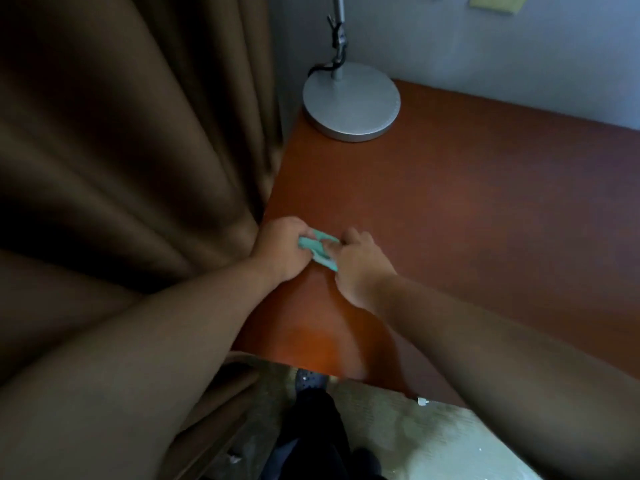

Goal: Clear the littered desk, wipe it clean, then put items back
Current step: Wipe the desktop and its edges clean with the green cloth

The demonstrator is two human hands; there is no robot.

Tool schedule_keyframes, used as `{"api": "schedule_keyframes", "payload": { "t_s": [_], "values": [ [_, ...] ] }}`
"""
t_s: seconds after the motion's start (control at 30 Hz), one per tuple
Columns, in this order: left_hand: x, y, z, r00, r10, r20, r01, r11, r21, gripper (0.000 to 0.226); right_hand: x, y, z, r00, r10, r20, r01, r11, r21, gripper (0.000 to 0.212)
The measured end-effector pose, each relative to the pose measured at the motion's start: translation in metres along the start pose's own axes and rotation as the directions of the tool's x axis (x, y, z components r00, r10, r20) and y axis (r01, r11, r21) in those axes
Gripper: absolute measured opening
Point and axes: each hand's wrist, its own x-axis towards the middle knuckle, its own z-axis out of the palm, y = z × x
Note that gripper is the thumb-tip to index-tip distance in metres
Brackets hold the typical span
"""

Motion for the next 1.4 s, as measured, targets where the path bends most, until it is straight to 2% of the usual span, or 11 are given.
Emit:
{"api": "schedule_keyframes", "payload": {
  "t_s": [0.13, 0.33, 0.4, 0.47, 0.57, 0.67, 0.77, 0.9, 1.13, 1.3, 1.4],
  "values": [
    [-0.095, -0.002, 0.014, 0.999, 0.040, -0.011, -0.039, 0.993, 0.108, 0.022, -0.067, -0.019, 0.038, 0.990, -0.139, 0.019, 0.139, 0.990, 0.002, 0.052],
    [-0.228, 0.015, 0.058, 0.964, 0.244, 0.102, -0.262, 0.935, 0.239, 0.037, -0.164, -0.011, 0.069, 0.937, -0.202, 0.284, 0.153, 0.971, 0.185, 0.044],
    [-0.228, 0.028, 0.060, 0.947, 0.321, 0.026, -0.318, 0.921, 0.226, 0.041, -0.189, 0.000, 0.063, 0.972, -0.153, 0.176, 0.095, 0.948, 0.303, 0.049],
    [-0.209, 0.050, 0.050, 0.935, 0.345, -0.078, -0.318, 0.917, 0.242, 0.043, -0.198, 0.014, 0.049, 0.995, -0.074, -0.061, 0.090, 0.942, 0.323, 0.056],
    [-0.187, 0.078, 0.046, 0.949, 0.298, -0.101, -0.262, 0.927, 0.269, 0.039, -0.200, 0.027, 0.032, 0.963, -0.022, -0.269, 0.064, 0.987, 0.149, 0.064],
    [-0.177, 0.092, 0.062, 0.988, 0.130, 0.078, -0.150, 0.916, 0.371, 0.048, -0.198, 0.036, 0.045, 0.987, -0.043, -0.152, 0.045, 0.999, 0.010, 0.065],
    [-0.175, 0.089, 0.076, 0.962, -0.056, 0.267, -0.083, 0.872, 0.482, 0.054, -0.192, 0.038, 0.065, 0.998, -0.034, -0.051, 0.032, 0.999, -0.033, 0.061],
    [-0.169, 0.090, 0.072, 0.942, -0.066, 0.330, -0.124, 0.844, 0.522, 0.058, -0.184, 0.035, 0.068, 0.997, -0.037, -0.071, 0.032, 0.997, -0.065, 0.060],
    [-0.125, 0.106, 0.071, 0.900, -0.200, 0.386, -0.079, 0.798, 0.597, 0.060, -0.166, 0.045, 0.049, 1.000, 0.007, -0.014, -0.009, 0.990, -0.141, 0.060],
    [-0.088, 0.122, 0.070, 0.870, -0.319, 0.376, 0.009, 0.772, 0.635, 0.044, -0.156, 0.041, 0.040, 0.997, 0.030, 0.068, -0.017, 0.982, -0.186, 0.053],
    [-0.073, 0.122, 0.070, 0.872, -0.280, 0.401, -0.050, 0.764, 0.643, 0.051, -0.143, 0.044, 0.040, 0.995, 0.051, -0.080, -0.064, 0.983, -0.170, 0.043]
  ]
}}
